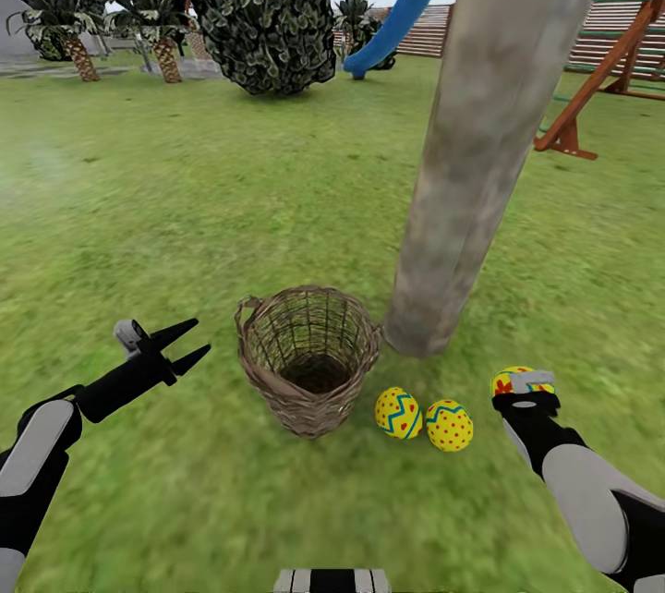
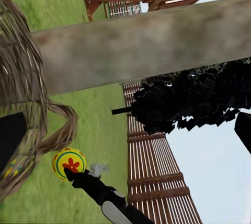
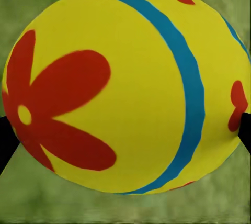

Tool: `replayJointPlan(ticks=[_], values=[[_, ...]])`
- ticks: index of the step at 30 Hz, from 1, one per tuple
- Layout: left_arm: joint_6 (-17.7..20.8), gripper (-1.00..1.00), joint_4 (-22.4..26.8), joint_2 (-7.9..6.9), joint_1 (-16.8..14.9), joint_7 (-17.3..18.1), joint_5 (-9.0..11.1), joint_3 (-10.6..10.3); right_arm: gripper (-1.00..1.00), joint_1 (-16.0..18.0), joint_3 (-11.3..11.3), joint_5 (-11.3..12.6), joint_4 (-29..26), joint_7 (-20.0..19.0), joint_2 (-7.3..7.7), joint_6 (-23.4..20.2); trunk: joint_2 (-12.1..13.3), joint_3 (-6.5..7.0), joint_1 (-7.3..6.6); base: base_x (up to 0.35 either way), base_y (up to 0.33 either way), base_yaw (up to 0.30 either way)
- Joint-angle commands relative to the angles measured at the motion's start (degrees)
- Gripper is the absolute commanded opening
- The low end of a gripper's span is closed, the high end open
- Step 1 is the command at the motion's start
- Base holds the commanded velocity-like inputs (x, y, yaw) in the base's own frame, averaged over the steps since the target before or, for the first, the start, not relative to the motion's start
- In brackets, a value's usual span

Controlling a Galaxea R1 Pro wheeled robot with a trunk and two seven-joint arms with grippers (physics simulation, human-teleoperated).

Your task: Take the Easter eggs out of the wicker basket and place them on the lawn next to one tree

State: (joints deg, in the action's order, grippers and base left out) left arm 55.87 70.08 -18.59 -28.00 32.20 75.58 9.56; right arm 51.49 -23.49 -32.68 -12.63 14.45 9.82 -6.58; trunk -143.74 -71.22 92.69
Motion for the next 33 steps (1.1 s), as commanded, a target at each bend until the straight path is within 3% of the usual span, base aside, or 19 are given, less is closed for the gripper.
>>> replayJointPlan(ticks=[1, 5, 12, 15, 17, 19, 25, 33], values=[[0.30, 1.00, -0.03, -0.01, -0.04, 0.22, -0.08, 0.08, -1.00, 0.07, -0.16, -0.46, 0.01, 1.16, 0.00, -1.15, -0.03, -0.27, 0.01, 0.000, 0.000, 0.000], [0.33, 1.00, -0.17, 0.00, -0.04, 0.21, -0.08, 0.08, -1.00, 0.10, -0.16, -0.45, 0.24, 2.24, 0.01, -3.19, -0.09, -1.16, 0.11, 0.000, 0.000, 0.000], [0.33, 1.00, -0.28, 0.08, -0.04, 0.15, -0.08, 0.03, -1.00, 0.11, -0.10, -0.36, 0.92, 2.19, 0.10, -2.77, -0.18, -2.71, 0.29, 0.000, 0.000, 0.000], [0.29, 1.00, -0.42, 0.11, -0.04, 0.14, -0.08, 0.02, -1.00, 0.12, -0.14, -0.21, 0.47, 0.12, 0.16, -2.61, -0.22, -3.37, 0.37, 0.000, 0.000, 0.000], [0.31, 1.00, -0.42, 0.12, -0.04, 0.14, -0.08, 0.02, -1.00, 1.60, -0.26, 0.21, 0.85, -5.93, 0.29, -3.92, -0.25, -3.81, 0.42, 0.000, 0.000, 0.000], [0.31, 1.00, -0.36, 0.13, -0.04, 0.14, -0.08, 0.02, -1.00, 2.47, -0.43, 0.52, 1.07, -8.19, 0.29, -5.27, -0.27, -4.26, 0.47, 0.000, 0.000, 0.000], [0.35, 1.00, -0.22, 0.01, -0.04, 0.19, -0.08, 0.09, -1.00, 5.28, -0.67, 0.78, 0.92, -8.70, 0.30, -5.64, -0.35, -5.59, 0.63, 0.000, 0.000, 0.000], [0.38, 1.00, -0.37, -0.04, -0.04, 0.21, -0.08, 0.11, -1.00, 5.66, -0.93, 0.78, 0.42, -8.12, 0.42, -5.00, -0.46, -7.36, 0.84, 0.000, 0.000, 0.000]])
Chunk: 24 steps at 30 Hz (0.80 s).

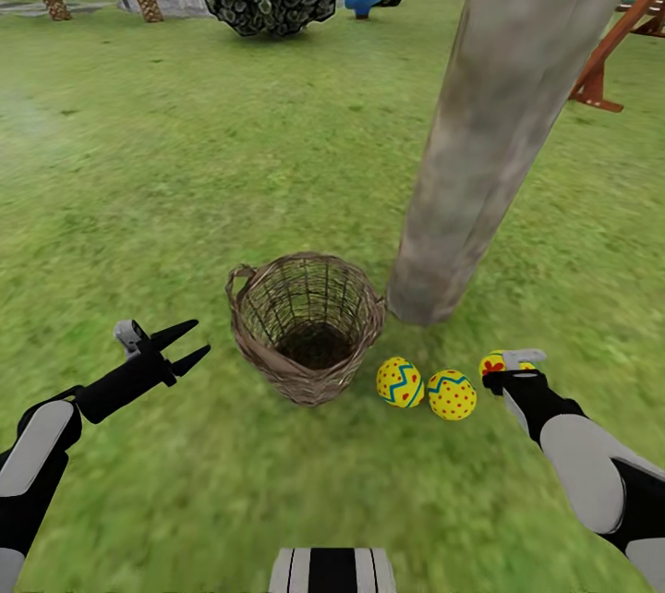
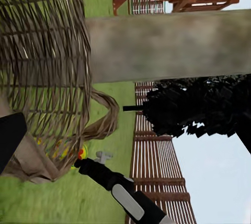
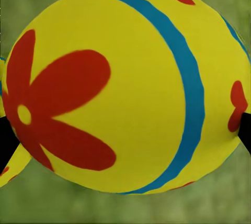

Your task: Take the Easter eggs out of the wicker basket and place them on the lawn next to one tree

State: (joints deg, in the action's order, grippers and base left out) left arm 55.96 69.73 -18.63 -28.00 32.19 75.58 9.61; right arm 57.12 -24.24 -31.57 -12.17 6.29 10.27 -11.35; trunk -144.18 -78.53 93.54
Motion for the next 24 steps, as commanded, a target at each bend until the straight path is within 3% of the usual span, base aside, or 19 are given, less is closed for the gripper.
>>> replayJointPlan(ticks=[1, 24], values=[[0.29, 1.00, -0.03, 0.02, -0.03, 0.23, -0.08, 0.06, -1.00, 0.02, -0.18, -0.37, -0.04, -0.03, -0.05, -0.20, -0.03, -0.26, 0.01, 0.000, 0.000, 0.000], [0.29, 1.00, -0.03, 0.06, -0.03, 0.24, -0.01, 0.03, -1.00, 0.01, -0.19, -0.24, 0.01, 1.48, -0.08, -0.63, -0.34, -5.36, 0.60, 0.000, 0.000, 0.000]])
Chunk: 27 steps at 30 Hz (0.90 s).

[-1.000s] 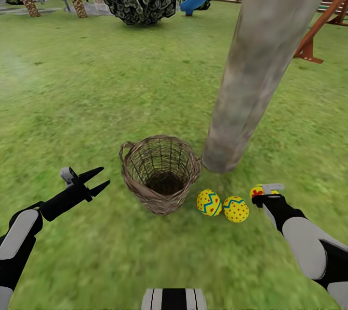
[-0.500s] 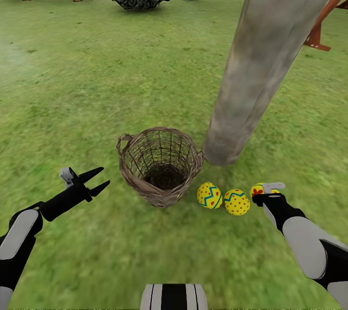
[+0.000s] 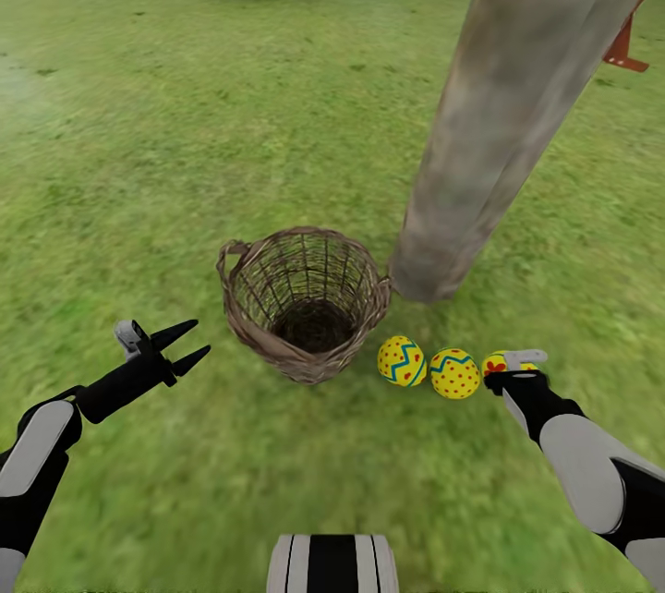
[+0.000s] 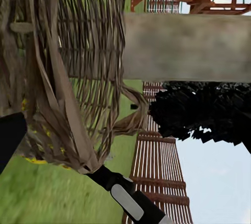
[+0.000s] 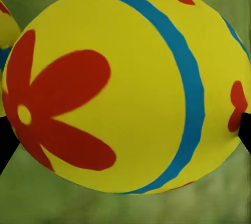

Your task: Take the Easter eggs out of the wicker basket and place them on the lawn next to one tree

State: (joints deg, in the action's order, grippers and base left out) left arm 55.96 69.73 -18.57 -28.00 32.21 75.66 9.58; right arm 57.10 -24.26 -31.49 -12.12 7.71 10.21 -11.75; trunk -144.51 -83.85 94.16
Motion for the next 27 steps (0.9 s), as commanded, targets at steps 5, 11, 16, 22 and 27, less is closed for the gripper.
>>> replayJointPlan(ticks=[5, 11, 16, 22, 27], values=[[0.29, 1.00, -0.03, 0.03, -0.03, 0.22, -0.10, 0.07, -1.00, 0.03, -0.18, -0.28, -0.01, 1.14, -0.01, -0.13, -0.08, -1.15, 0.12, 0.000, 0.000, 0.000], [0.29, 1.00, -0.13, 0.11, -0.03, 0.22, -0.09, 0.02, -1.00, 0.03, -0.09, -0.52, -0.15, 0.90, -0.19, 0.63, -0.16, -2.48, 0.27, 0.000, 0.000, 0.000], [0.29, 1.00, -0.22, 0.18, -0.03, 0.19, -0.11, 0.00, -1.00, 0.03, -0.09, -0.50, -0.19, 0.63, -0.11, 0.67, -0.22, -3.36, 0.37, 0.000, 0.000, 0.000], [0.29, 1.00, -0.31, 0.12, -0.03, 0.21, -0.07, 0.07, -1.00, 0.03, -0.09, -0.50, -0.19, 0.47, -0.02, 0.67, -0.26, -4.03, 0.45, 0.000, 0.000, 0.000], [0.29, 1.00, -0.36, 0.12, -0.03, 0.21, -0.07, 0.08, -1.00, 0.03, -0.09, -0.50, -0.19, 0.51, -0.03, 0.63, -0.32, -5.14, 0.58, 0.000, 0.000, 0.000]])
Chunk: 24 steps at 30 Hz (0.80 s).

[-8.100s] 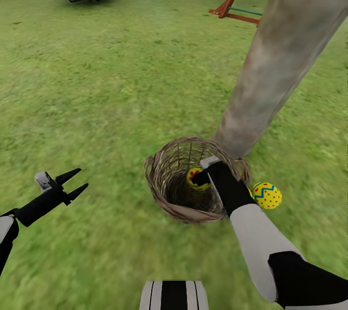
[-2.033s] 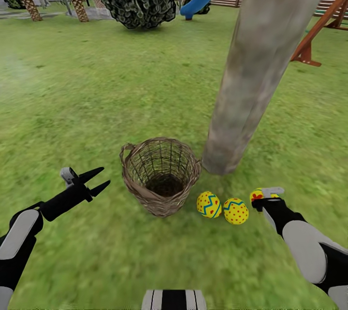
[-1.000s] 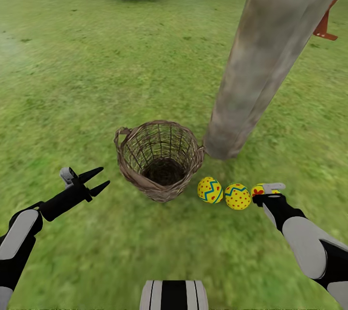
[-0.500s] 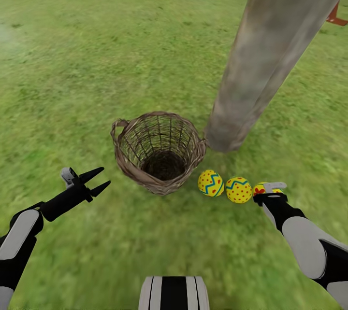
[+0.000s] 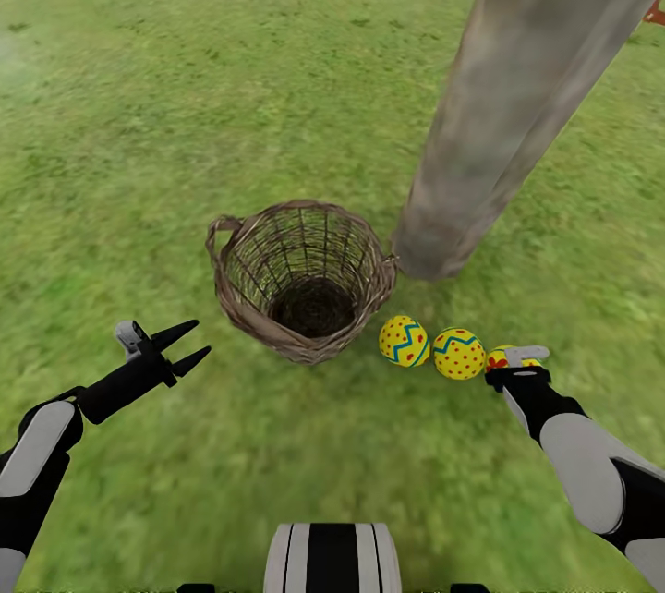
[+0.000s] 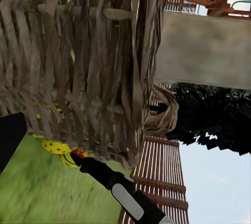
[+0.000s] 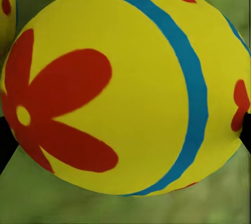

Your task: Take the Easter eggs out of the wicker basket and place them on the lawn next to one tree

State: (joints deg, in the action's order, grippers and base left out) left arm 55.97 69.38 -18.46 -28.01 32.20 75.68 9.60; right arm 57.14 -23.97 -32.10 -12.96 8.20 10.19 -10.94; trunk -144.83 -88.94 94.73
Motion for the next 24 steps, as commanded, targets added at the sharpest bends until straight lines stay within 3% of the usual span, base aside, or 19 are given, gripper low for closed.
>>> replayJointPlan(ticks=[1, 8, 9, 24], values=[[0.28, 1.00, -0.03, 0.00, -0.03, 0.22, -0.10, 0.06, -1.00, -0.01, -0.38, 0.11, 0.66, 0.03, -0.05, -0.20, 0.00, -0.04, 0.01, 0.000, 0.000, 0.000], [0.28, 1.00, -0.05, 0.00, -0.03, 0.18, -0.10, 0.07, -1.00, -0.01, -0.41, 0.11, 0.66, 0.05, -0.03, -0.21, -0.03, -0.49, 0.07, 0.000, 0.000, 0.000], [0.28, 1.00, -0.09, 0.00, -0.03, 0.18, -0.10, 0.07, 1.00, -0.01, -0.42, 0.11, 0.66, 0.05, -0.03, -0.17, -0.03, -0.49, 0.07, 0.000, 0.000, 0.000], [0.28, 1.00, 0.03, 0.00, -0.03, 0.07, -0.20, 0.11, 1.00, -0.01, -0.46, 0.11, 0.03, -0.03, -0.01, -0.14, 0.16, 2.61, -0.30, 0.000, 0.000, 0.000]])
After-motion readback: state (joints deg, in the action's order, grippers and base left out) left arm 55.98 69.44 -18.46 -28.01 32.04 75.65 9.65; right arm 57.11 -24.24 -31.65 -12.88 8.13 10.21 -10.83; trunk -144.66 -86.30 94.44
